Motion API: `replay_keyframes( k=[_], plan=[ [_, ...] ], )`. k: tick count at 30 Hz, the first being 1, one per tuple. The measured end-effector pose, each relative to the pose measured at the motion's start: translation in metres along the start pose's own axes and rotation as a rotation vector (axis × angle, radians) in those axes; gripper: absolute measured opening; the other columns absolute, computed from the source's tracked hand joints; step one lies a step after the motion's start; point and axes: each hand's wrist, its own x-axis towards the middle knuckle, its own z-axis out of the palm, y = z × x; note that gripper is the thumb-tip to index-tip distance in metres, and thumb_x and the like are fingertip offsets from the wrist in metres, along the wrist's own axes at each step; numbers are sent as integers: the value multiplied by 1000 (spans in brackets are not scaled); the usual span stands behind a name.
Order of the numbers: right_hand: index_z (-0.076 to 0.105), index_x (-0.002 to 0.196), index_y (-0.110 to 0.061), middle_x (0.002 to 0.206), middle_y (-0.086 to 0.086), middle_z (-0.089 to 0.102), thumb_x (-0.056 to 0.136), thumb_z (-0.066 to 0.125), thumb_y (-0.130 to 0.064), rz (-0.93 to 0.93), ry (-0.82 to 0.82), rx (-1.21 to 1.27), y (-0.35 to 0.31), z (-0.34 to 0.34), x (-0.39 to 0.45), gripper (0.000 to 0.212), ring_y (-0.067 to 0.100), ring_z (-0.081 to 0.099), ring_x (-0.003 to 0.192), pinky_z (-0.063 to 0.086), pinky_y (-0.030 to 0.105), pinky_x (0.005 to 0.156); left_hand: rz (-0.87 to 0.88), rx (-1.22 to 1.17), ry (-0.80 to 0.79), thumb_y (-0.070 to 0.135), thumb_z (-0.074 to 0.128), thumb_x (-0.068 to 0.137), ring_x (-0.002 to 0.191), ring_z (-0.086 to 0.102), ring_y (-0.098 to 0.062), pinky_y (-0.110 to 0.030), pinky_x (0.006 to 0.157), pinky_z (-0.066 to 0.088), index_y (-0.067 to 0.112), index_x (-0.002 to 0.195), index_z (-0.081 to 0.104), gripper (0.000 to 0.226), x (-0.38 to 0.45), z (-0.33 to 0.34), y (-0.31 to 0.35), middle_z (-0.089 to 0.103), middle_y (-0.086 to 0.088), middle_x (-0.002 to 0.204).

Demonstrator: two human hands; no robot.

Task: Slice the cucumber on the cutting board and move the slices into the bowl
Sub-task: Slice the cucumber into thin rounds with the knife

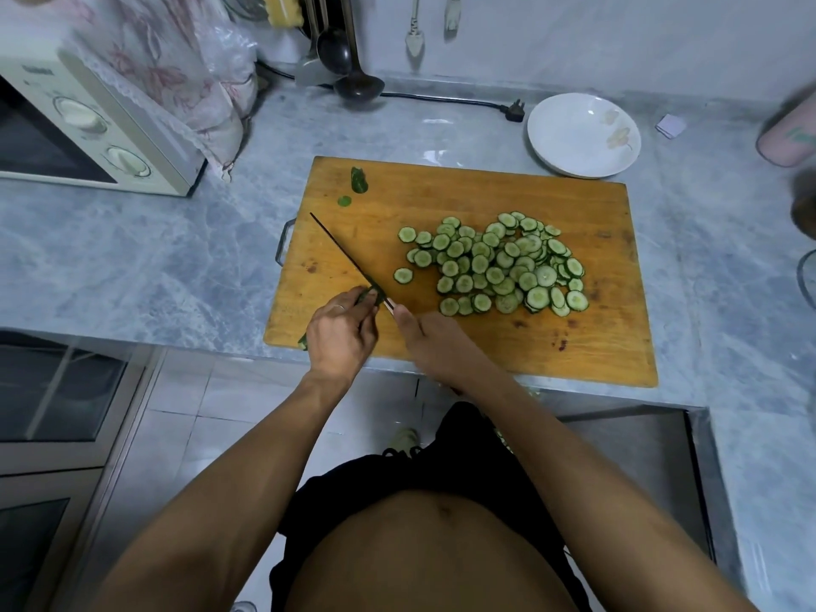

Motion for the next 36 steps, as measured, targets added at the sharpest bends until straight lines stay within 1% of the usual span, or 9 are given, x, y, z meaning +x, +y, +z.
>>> replay_keyframes(
  k=[3,7,10,13,19,23,27,32,36],
  plan=[
    [41,57,-14,57,0,46,106,25,-47,-2,13,2,3,2,3,60,11,44,54,28,29,52,-11,-7,-6,16,59,85,97,69,-27,-35,76,57,14,104,77,26,0,-1,-1,72,-7,111],
    [45,61,-11,56,4,49,103,23,-55,33,23,57,10,-4,7,65,16,46,50,35,29,56,-33,-52,-6,14,67,84,96,69,-23,-31,76,57,15,104,77,22,0,-2,0,73,-5,111],
    [52,69,-8,56,8,50,101,24,-60,53,26,119,11,-9,6,67,16,45,43,39,26,48,-67,-84,-8,13,72,82,94,71,-22,-29,76,56,16,102,78,21,1,-6,1,73,-4,110],
    [52,69,-8,60,12,50,101,25,-60,14,45,90,13,-5,2,66,19,47,49,37,30,54,-85,-97,-5,14,73,81,94,71,-21,-28,78,55,16,101,78,21,1,-7,3,74,-4,109],
    [39,60,-14,55,3,43,104,24,-53,-33,19,46,11,-6,-13,60,15,41,50,32,32,57,-107,-76,-20,19,69,84,96,70,-24,-30,77,55,16,103,78,22,1,-7,2,73,-5,111],
    [41,58,-13,54,2,46,104,25,-53,-20,13,39,6,-8,-19,63,15,46,51,36,33,59,-114,-89,-25,21,65,84,97,70,-25,-32,79,55,14,103,78,24,1,-6,2,73,-7,111],
    [50,64,-8,61,7,54,104,26,-52,-9,24,37,3,-10,-25,64,18,53,59,39,33,63,-121,-109,-33,19,64,84,97,70,-24,-31,80,55,14,103,78,23,1,-6,3,72,-6,112],
    [48,62,-9,56,7,51,103,25,-56,2,8,63,2,-11,-26,66,20,52,52,43,33,59,-124,-109,-35,18,63,83,94,71,-26,-31,81,54,13,101,78,24,0,-8,6,72,-7,112],
    [52,69,-9,56,10,48,98,24,-65,59,-40,186,4,-14,-25,69,21,46,47,41,27,45,-127,-105,-33,20,63,85,95,70,-27,-35,79,57,13,104,77,25,-1,-6,4,72,-7,113]
  ],
)
